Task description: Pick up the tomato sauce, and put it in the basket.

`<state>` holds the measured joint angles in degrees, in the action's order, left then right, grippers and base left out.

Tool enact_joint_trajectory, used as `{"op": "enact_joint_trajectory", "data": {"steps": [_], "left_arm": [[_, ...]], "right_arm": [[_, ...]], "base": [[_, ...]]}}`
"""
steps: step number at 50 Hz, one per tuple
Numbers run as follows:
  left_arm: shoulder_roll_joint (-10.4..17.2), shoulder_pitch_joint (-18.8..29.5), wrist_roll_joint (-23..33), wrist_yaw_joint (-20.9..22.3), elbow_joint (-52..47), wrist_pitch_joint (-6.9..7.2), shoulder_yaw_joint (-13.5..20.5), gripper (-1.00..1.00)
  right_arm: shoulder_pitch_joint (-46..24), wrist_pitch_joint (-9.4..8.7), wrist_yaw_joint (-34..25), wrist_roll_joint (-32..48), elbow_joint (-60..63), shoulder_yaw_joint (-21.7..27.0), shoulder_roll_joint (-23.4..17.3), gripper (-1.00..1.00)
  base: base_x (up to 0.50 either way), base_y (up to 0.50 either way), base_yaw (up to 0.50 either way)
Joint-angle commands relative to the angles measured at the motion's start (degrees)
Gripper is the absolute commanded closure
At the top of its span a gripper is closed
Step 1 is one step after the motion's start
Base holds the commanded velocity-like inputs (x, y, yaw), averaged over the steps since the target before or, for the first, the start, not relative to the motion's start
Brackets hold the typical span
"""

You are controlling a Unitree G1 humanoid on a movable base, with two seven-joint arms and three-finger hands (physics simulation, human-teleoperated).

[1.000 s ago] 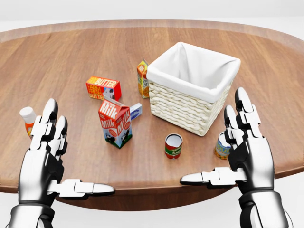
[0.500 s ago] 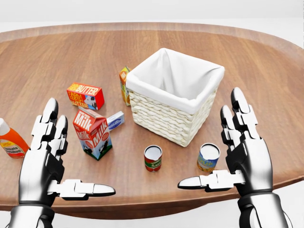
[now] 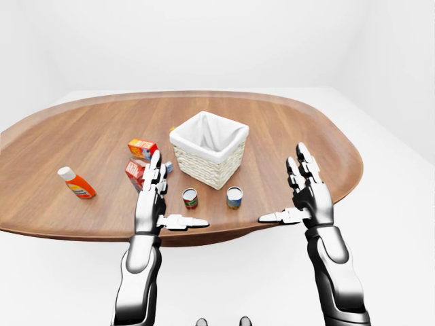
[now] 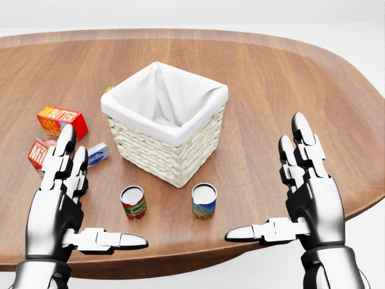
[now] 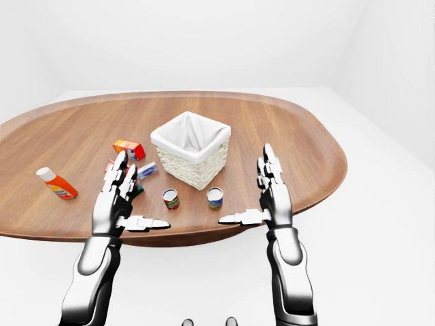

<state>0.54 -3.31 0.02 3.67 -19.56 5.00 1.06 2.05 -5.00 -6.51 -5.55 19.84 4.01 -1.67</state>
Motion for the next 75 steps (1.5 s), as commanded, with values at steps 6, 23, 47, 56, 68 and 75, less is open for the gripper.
{"op": "enact_joint_trajectory", "data": {"steps": [6, 23, 47, 56, 68, 75], "left_arm": [[0.14, -0.13, 0.07, -0.07, 0.22, 0.0, 0.02, -1.0], [0.19, -0.01, 0.08, 0.0, 1.03, 0.0, 0.03, -1.0], [0.13, -0.03, 0.27, -0.01, 1.44, 0.0, -0.18, -1.0], [0.1, -0.06, 0.38, -0.07, 1.42, 0.0, -0.37, -1.0], [0.1, -0.08, 0.36, -0.05, 1.77, 0.0, -0.34, -1.0], [0.13, 0.01, 0.37, -0.1, 1.9, 0.0, -0.25, -1.0]], "right_arm": [[-0.4, 0.0, 0.9, -0.43, -0.14, 0.15, 0.26, -1.0], [0.12, 0.0, 0.37, -0.8, 0.32, 0.03, 0.29, -1.0], [-0.1, 0.0, 0.64, -0.98, 0.28, -0.03, 0.25, -1.0], [0.41, 0.0, 0.06, -1.09, 0.66, -0.34, 0.33, -1.0], [0.33, 0.0, 0.33, -0.44, -0.27, -0.44, 0.37, -1.0], [0.3, 0.0, 0.3, -0.44, -0.29, -0.52, 0.3, -1.0]], "base": [[0.0, 0.0, 0.0], [0.36, 0.0, 0.0], [0.13, 0.0, 0.0], [0.0, -0.04, 0.0], [0.14, 0.0, 0.0], [0.0, 0.0, 0.0]]}}
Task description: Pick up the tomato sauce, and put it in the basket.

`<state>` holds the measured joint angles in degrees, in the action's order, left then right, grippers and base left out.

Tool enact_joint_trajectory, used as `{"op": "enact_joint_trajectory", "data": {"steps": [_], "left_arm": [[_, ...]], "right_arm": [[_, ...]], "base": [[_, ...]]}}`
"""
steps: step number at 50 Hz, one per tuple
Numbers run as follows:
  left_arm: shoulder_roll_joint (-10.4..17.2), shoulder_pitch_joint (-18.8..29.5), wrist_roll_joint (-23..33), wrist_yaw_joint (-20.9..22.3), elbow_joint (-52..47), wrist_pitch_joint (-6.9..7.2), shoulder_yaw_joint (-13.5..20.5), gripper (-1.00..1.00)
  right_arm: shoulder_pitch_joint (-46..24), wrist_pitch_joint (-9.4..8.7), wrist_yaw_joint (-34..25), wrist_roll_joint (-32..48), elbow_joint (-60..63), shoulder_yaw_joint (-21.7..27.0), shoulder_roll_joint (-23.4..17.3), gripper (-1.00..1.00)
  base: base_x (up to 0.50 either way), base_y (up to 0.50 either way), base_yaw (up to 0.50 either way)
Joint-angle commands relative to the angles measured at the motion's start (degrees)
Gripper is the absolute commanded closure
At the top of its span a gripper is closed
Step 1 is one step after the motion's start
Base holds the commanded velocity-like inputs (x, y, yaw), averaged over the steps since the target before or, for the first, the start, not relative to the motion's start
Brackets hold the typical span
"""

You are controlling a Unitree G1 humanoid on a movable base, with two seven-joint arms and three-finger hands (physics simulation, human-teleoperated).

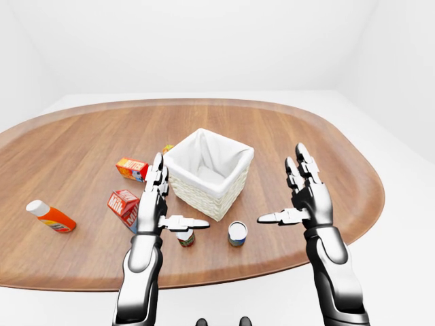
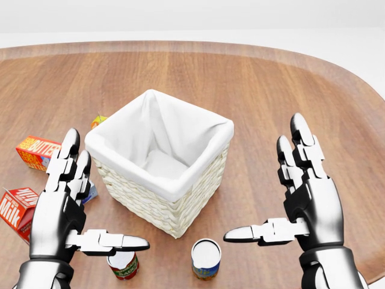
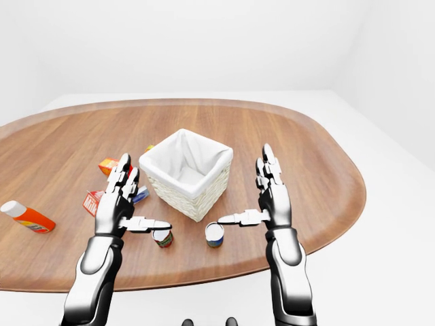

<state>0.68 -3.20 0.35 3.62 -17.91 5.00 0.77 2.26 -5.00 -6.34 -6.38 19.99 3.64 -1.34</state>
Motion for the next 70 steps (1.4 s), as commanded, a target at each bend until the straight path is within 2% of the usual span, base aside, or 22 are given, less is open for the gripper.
{"op": "enact_joint_trajectory", "data": {"steps": [1, 20, 33, 49, 52, 56, 70], "left_arm": [[-0.01, -0.1, 0.04, -0.04, 0.17, 0.0, 0.02, -1.0], [0.21, 0.49, 0.81, -0.3, 3.53, 0.0, 0.38, -1.0], [0.57, 1.15, 3.39, -0.7, 7.99, 0.0, 0.55, -1.0], [0.49, 1.05, 4.59, -0.37, 7.93, 0.0, 0.41, -1.0], [0.46, 0.98, 4.43, -0.27, 7.61, 0.0, 0.4, -1.0], [0.43, 0.82, 4.42, -0.24, 6.98, 0.0, 0.32, -1.0], [0.55, 0.5, 5.1, -0.14, 5.35, 0.0, 0.18, -1.0]], "right_arm": [[0.15, 0.0, 0.07, 0.31, -0.28, -0.13, -0.03, -1.0], [0.06, 0.0, -0.01, 0.06, -0.16, 0.03, -0.04, -1.0], [0.2, 0.0, -0.03, 0.12, -0.1, -0.04, -0.01, -1.0], [0.27, 0.0, -0.18, -0.11, -0.37, -0.15, 0.08, -1.0], [1.23, 0.0, -2.08, -1.96, 0.58, -0.19, 0.1, -1.0], [0.33, 0.0, -0.05, 0.64, -1.08, -0.44, 0.09, -1.0], [0.37, 0.0, -0.36, 0.4, -1.68, -0.38, 0.09, -1.0]], "base": [[0.0, 0.0, 0.0], [0.0, 0.0, 0.0], [0.0, 0.0, 0.0], [0.0, 0.0, 0.0], [0.12, 0.0, 0.0], [0.46, 0.0, 0.0], [0.0, 0.0, 0.0]]}}
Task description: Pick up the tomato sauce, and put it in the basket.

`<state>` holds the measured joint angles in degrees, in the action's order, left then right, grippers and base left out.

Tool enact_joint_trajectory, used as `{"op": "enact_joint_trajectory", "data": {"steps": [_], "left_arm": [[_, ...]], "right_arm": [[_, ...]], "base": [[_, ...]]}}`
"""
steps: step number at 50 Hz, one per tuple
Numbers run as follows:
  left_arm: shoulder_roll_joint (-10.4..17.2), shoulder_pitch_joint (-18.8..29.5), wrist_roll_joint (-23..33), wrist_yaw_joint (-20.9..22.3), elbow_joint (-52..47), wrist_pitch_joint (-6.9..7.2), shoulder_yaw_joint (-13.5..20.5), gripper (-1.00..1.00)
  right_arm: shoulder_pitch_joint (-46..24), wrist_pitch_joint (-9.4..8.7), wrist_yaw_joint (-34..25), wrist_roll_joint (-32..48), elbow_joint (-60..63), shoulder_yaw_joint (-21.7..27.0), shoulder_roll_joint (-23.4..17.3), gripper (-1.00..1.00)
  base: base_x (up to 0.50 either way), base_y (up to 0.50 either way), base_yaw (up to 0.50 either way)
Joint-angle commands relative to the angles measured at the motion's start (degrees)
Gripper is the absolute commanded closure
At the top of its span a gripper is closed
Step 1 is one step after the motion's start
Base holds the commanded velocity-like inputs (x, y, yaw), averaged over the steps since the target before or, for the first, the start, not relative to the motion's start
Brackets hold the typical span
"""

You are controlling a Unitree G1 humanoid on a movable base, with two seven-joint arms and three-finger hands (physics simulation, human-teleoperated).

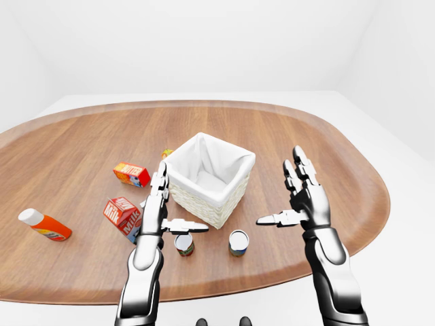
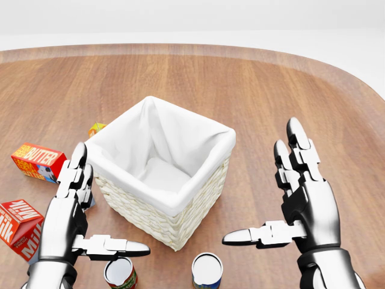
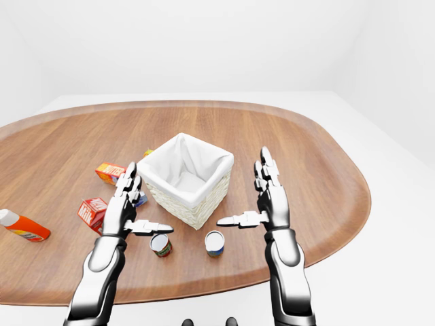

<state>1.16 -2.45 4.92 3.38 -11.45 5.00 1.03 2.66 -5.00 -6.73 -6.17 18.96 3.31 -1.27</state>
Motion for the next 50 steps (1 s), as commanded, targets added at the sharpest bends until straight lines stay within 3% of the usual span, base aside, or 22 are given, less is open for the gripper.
{"op": "enact_joint_trajectory", "data": {"steps": [1, 50], "left_arm": [[0.08, -0.26, 0.69, 0.09, -1.1, 0.0, -0.1, -1.0], [0.88, -0.34, 9.58, 0.41, 0.42, 0.0, -0.33, -1.0]], "right_arm": [[0.0, 0.0, 0.03, 0.22, -0.65, -0.08, 0.02, -1.0], [-0.03, 0.0, 0.03, 0.02, -0.15, 0.08, -0.04, -1.0]], "base": [[0.0, 0.0, 0.0], [0.0, 0.0, 0.0]]}}
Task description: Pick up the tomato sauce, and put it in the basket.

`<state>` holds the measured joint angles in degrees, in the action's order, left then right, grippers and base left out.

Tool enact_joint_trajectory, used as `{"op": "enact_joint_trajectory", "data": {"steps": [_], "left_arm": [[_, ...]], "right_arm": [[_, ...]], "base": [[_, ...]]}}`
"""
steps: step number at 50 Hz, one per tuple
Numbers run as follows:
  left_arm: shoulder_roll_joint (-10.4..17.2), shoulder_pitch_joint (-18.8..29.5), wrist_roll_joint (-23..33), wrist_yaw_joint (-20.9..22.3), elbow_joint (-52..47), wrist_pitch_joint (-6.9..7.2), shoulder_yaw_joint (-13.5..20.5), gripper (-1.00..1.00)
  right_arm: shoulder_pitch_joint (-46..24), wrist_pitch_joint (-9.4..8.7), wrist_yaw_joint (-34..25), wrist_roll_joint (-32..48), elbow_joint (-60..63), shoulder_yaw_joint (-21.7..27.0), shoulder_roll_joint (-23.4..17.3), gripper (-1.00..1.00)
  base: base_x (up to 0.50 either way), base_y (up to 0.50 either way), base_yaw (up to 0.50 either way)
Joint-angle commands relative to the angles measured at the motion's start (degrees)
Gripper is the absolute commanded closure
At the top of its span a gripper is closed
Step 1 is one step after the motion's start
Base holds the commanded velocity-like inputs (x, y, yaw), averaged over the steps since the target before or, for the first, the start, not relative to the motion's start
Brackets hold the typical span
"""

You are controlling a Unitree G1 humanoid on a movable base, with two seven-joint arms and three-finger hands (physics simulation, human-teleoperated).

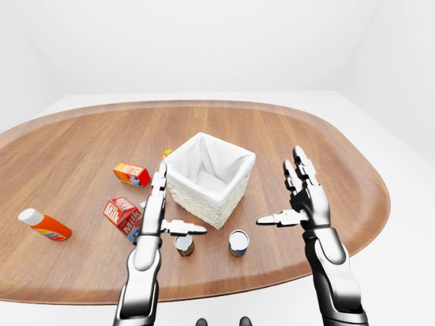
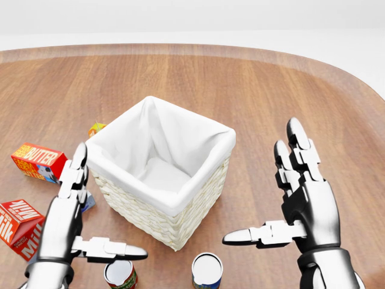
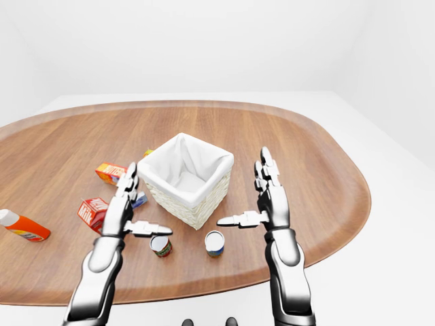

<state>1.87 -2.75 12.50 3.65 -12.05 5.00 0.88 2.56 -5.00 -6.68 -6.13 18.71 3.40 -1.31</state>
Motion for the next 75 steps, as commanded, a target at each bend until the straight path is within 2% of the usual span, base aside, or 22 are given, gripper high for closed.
{"op": "enact_joint_trajectory", "data": {"steps": [1, 75], "left_arm": [[0.21, -0.11, 2.33, 0.26, 1.0, 0.0, -0.28, -1.0], [0.39, -1.8, 10.9, 0.81, 2.22, 0.0, -1.64, -1.0]], "right_arm": [[0.02, 0.0, -0.01, 0.04, -0.14, -0.03, 0.01, -1.0], [-0.98, 0.0, 0.15, -0.52, -1.25, 0.74, -0.33, -1.0]], "base": [[0.0, 0.0, 0.0], [0.0, 0.0, 0.0]]}}
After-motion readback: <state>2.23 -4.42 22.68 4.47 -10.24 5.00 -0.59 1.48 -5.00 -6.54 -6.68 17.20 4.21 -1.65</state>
